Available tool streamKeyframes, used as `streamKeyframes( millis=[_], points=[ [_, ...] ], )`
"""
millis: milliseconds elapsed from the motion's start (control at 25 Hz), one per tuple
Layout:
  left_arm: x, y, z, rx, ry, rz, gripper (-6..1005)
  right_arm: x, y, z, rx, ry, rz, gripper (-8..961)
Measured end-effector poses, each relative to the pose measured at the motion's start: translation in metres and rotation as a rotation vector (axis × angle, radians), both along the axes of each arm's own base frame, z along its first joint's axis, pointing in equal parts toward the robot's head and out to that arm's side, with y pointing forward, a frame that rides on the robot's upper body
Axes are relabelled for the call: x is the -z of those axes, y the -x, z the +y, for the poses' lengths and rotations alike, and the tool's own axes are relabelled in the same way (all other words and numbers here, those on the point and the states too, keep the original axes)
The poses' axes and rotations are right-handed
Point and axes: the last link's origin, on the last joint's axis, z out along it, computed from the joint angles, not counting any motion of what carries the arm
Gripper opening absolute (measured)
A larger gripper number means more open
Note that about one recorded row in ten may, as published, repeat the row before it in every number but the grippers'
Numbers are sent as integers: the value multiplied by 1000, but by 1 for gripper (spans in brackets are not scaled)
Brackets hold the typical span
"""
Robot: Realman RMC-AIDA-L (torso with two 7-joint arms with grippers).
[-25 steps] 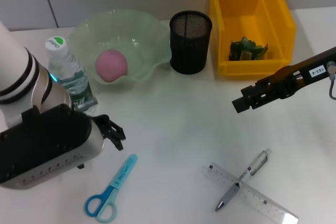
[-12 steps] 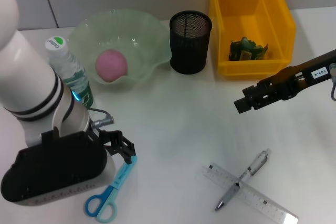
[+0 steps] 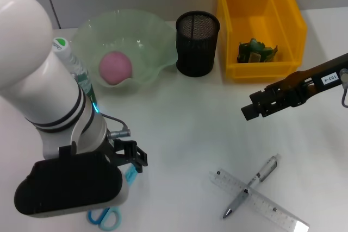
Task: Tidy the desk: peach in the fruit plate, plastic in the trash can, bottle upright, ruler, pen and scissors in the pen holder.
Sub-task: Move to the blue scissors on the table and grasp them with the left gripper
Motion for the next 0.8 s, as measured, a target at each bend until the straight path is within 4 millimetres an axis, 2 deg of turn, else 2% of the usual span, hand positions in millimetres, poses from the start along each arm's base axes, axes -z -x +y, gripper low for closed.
streamKeyframes(
  millis=[440, 800],
  points=[
    [9, 0, -2, -5, 37, -2, 776, 1, -4, 0, -1, -3, -4, 814],
    [17, -1, -6, 75, 41, 23, 760, 1, -7, -2, 4, -4, -4, 815]
  ],
)
